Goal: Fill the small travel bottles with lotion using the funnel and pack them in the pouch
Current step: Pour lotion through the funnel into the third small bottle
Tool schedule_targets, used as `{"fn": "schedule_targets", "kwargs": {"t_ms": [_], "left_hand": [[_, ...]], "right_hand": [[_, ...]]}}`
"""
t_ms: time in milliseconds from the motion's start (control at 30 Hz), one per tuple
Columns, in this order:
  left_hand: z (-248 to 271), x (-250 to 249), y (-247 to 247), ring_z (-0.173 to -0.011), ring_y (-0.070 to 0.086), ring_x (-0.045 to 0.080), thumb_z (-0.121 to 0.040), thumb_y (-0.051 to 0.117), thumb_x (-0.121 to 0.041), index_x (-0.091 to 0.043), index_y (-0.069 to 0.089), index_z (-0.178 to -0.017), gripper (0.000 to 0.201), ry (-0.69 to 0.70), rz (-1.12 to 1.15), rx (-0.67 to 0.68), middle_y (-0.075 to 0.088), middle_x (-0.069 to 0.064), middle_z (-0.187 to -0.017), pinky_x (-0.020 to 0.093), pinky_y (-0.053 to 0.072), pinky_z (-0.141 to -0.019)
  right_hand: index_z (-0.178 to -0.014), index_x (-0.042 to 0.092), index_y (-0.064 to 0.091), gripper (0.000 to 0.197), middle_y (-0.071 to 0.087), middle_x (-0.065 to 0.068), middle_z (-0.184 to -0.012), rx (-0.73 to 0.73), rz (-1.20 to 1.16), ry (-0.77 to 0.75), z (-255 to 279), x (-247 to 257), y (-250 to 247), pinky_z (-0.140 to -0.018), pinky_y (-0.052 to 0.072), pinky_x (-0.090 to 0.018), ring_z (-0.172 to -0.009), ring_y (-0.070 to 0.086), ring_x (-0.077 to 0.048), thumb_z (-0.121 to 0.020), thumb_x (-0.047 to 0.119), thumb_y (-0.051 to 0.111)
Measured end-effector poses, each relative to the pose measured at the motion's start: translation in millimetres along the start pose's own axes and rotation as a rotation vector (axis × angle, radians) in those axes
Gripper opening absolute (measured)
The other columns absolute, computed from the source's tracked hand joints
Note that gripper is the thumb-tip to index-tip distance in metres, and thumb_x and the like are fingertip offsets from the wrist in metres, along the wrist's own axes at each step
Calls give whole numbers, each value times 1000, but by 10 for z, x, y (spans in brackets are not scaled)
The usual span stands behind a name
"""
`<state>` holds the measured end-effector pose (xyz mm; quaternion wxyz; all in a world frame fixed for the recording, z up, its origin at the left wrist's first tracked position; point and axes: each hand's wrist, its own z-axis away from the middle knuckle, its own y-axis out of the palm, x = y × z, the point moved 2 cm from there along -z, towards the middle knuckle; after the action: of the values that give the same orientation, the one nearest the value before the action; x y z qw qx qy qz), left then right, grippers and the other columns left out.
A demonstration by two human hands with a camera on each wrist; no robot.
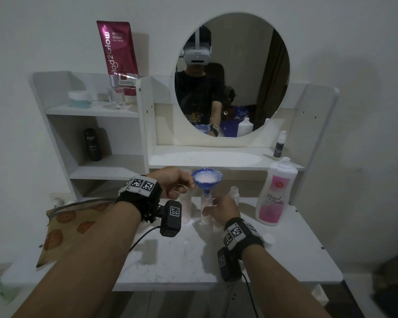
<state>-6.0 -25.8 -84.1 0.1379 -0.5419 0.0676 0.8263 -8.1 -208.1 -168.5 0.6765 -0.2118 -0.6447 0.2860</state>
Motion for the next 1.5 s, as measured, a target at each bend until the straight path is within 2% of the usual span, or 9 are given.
{"fn": "schedule_targets", "kwargs": {"t_ms": [333,500,700,800,900,1067,1233,1433,1500], "left_hand": [[-12,7,-31,-49,35,10,-90,47,-9,-10,56,-81,13,-4,8,-5,59,4,-77,18,20,-36],[-4,4,-38,-51,35,10,-89,48,-8,-8,57,-83,11,-2,3,-8,59,5,-78,18,21,-36],[1,3,-40,-50,36,9,-89,48,-8,-8,56,-85,10,-1,3,-5,59,5,-77,18,19,-37],[1,-2,-42,-49,36,9,-89,48,-8,-8,56,-86,9,-5,6,4,59,5,-77,17,21,-35],[-7,-2,-38,-49,36,9,-88,48,-8,-8,57,-84,10,-6,4,-2,59,5,-77,18,20,-35],[-12,2,-30,-49,36,9,-90,47,-9,-9,56,-83,11,-10,0,-1,59,4,-76,17,20,-34],[-3,-1,-37,-50,35,10,-90,47,-9,-9,57,-85,11,-14,-9,-1,58,4,-77,17,21,-35],[-7,-3,-42,-49,35,10,-91,46,-9,-9,56,-84,12,-9,-4,-8,58,4,-76,18,20,-35],[-15,-4,-43,-50,36,10,-90,46,-9,-9,56,-83,13,-6,-5,-7,59,5,-76,18,20,-35]], "right_hand": [[-116,26,62,42,71,2,-101,0,-18,7,15,12,5,-91,52,-41,-93,66,-19,-76,19,72],[-111,29,63,40,71,4,-96,13,-13,-2,6,15,25,-85,56,-42,-86,68,-19,-73,21,73],[-91,31,58,26,70,3,-87,9,0,-6,-11,17,20,-86,56,-44,-83,69,-21,-73,21,73],[-93,31,58,26,70,5,-88,6,5,1,-8,12,17,-87,55,-43,-85,68,-20,-74,21,73],[-91,32,59,25,70,7,-85,10,24,-8,-10,15,19,-84,56,-42,-80,69,-18,-73,23,72],[-98,24,67,28,71,2,-82,5,47,-6,-21,14,10,-83,57,-42,-79,69,-20,-71,26,72],[-89,30,62,19,71,2,-82,9,26,1,-3,29,8,-79,59,-44,-75,70,-22,-73,24,70],[-91,29,65,23,72,1,-79,24,10,2,-39,-8,40,-74,60,-48,-74,71,-23,-68,29,65],[-91,30,65,21,72,1,-80,28,11,10,-36,-3,33,-77,60,-46,-75,71,-22,-70,28,66]]}}
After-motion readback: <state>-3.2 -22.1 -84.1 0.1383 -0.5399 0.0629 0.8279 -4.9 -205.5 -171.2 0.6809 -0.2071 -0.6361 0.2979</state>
